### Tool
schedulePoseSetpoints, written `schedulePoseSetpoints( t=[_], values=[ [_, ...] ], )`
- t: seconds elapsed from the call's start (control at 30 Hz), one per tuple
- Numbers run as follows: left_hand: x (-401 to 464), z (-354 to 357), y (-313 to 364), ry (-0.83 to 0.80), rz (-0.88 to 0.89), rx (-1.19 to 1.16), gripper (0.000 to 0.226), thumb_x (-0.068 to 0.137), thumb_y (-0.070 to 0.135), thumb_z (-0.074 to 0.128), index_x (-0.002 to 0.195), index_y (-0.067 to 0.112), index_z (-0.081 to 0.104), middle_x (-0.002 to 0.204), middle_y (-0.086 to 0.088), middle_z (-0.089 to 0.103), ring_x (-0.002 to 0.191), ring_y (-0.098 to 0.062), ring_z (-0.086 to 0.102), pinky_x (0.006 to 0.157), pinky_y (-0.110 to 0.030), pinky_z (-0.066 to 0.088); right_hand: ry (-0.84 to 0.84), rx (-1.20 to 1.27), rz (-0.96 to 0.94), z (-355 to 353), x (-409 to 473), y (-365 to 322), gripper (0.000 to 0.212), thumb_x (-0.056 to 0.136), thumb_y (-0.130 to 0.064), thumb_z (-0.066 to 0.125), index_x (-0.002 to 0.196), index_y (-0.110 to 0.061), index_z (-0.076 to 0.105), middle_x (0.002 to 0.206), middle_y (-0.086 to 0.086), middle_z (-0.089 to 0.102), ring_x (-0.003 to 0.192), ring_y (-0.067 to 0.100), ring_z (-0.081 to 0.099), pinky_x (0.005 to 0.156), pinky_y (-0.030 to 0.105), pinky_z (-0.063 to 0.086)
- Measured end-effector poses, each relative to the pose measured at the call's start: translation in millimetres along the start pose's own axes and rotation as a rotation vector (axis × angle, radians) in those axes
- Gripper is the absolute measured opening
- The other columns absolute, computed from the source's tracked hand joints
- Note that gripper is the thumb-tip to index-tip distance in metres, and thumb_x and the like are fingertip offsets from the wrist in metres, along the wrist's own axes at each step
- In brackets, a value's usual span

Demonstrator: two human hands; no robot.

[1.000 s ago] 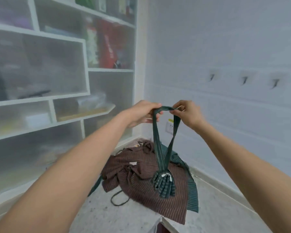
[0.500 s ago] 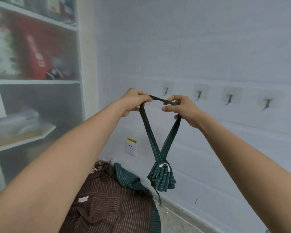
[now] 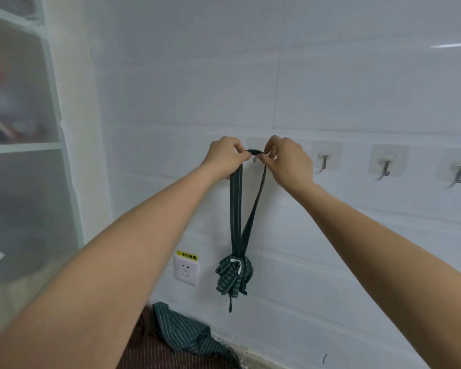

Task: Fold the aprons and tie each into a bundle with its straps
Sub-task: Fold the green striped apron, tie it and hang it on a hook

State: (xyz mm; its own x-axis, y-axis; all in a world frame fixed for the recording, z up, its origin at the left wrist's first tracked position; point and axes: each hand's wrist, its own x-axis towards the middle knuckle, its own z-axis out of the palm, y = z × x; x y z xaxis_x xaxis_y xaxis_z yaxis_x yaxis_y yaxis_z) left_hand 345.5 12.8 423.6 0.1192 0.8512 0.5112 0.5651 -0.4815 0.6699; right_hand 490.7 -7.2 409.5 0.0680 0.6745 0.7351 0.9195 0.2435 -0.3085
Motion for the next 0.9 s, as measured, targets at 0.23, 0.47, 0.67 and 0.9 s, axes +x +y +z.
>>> schedulePoseSetpoints(
  t=[0.23,0.47,0.67,0.9],
  values=[
    [29,20,-16,0.065,-0.011,0.377,0.018,0.093,0.02,0.047,0.098,0.014,0.063,0.101,-0.006,0.058,0.085,-0.025,0.055,0.065,-0.028,0.038,-0.073,-0.333,-0.038,15,20,-5,0.011,0.09,-0.018,0.048,0.091,-0.01,0.055,0.092,0.008,0.056,0.078,0.03,0.053,0.06,0.032,0.033],
    [31,30,-25,-0.026,0.102,0.335,0.009,0.089,0.021,0.058,0.094,0.02,0.051,0.096,0.002,0.061,0.096,-0.02,0.054,0.085,-0.037,0.034,-0.083,-0.399,-0.03,36,14,5,0.008,0.09,-0.014,0.046,0.087,-0.011,0.053,0.096,0.01,0.06,0.072,0.027,0.047,0.057,0.03,0.029],
    [26,25,-28,-0.04,0.168,0.079,0.011,0.08,0.013,0.064,0.083,0.022,0.06,0.076,0.004,0.063,0.087,-0.02,0.064,0.087,-0.04,0.051,0.024,-0.018,-0.032,40,7,8,0.017,0.088,-0.013,0.052,0.105,-0.014,0.052,0.094,0.006,0.058,0.082,0.027,0.055,0.063,0.035,0.041],
    [33,31,-17,0.108,0.151,0.238,0.016,0.088,0.007,0.055,0.092,0.016,0.067,0.096,-0.006,0.066,0.093,-0.026,0.06,0.088,-0.042,0.047,0.116,-0.102,0.036,38,17,2,0.019,0.091,-0.013,0.045,0.095,-0.015,0.064,0.091,0.004,0.056,0.074,0.025,0.053,0.057,0.03,0.034]
  ],
)
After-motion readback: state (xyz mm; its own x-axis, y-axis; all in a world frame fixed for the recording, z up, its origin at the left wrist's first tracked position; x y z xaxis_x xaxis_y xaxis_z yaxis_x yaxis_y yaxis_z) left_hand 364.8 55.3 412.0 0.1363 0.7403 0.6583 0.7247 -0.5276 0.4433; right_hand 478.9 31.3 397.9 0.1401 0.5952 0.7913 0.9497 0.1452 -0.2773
